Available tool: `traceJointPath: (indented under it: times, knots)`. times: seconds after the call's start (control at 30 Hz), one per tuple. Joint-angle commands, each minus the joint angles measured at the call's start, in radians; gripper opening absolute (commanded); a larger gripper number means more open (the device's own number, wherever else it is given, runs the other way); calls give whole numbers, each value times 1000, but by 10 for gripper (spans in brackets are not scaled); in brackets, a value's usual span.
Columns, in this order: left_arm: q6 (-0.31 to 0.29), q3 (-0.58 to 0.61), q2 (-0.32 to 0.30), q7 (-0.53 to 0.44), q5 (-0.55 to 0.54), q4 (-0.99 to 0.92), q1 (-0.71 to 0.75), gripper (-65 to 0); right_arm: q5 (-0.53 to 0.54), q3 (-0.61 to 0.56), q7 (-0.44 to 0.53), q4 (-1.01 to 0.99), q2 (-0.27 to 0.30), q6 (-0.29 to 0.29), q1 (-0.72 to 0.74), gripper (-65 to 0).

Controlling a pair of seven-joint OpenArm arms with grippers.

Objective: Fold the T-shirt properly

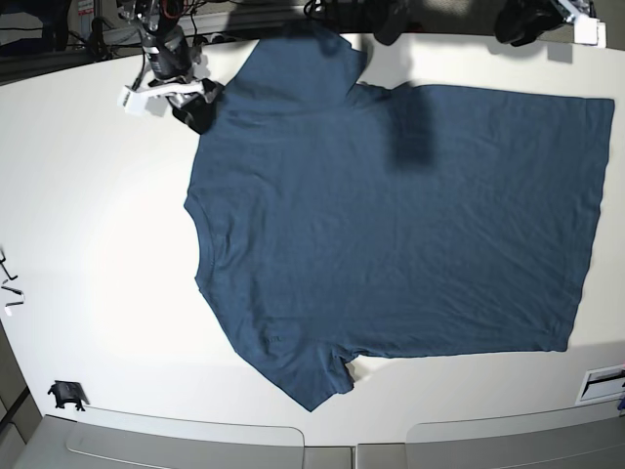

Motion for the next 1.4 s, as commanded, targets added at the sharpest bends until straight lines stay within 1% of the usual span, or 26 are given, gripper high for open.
traceJointPath:
  times: [0.0, 0.13, 0.27, 0.37, 0.43, 0.53, 0.57, 0.63, 0.8, 0.93, 1.0, 1.13, 1.23, 1.3, 1.37]
  knots:
    - [-13, -7, -6, -12, -23, 13, 17, -477, -6, -18, -29, 2, 2, -5, -10, -396]
    - [-13, -7, -6, -12, -23, 13, 17, -477, -11, -93, -29, 2, 2, -3, -10, -396]
    - [-13, -7, -6, -12, -23, 13, 17, -477, -93, -150, -25, 2, 2, -4, -10, -396]
    - [-13, -7, -6, -12, -23, 13, 17, -477, -100, -159, -19, 2, 2, -4, -10, -401]
    - [-13, -7, -6, -12, -23, 13, 16, -477, -106, -158, -11, 2, 2, -4, -10, -461]
    - [-13, -7, -6, -12, -23, 13, 15, -477, -107, -156, -9, 2, 2, -4, -10, -585]
    - [-13, -7, -6, -11, -23, 13, 11, -477, -106, -156, -9, 2, 2, -3, -10, -613]
    - [-13, -7, -6, 6, -23, 13, -3, -477, -106, -156, -1, 2, 2, -3, -10, -648]
    - [-13, -7, -6, 97, -23, 13, -54, -477, -107, -156, 17, 2, 2, -3, -10, -650]
    - [-13, -7, -17, 100, -21, 13, -87, -477, -107, -156, 17, 2, 2, -3, -10, -650]
    - [-13, -7, -25, 100, -3, 13, -106, -477, -108, -156, 15, 2, 2, -3, -11, -650]
    - [-13, -7, -51, 100, 91, 13, -146, -477, -118, -156, 4, 2, -1, -3, -11, -650]
    - [-13, -8, -100, 98, 158, 13, -167, -477, -118, -156, 5, 2, -1, -3, -10, -650]
    - [-13, -8, -139, 73, 215, 13, -181, -477, -117, -156, 5, 2, -1, -3, -10, -650]
    - [-13, -8, -175, 22, 290, 13, -194, -477, -117, -156, 5, 2, -1, -3, -10, -650]
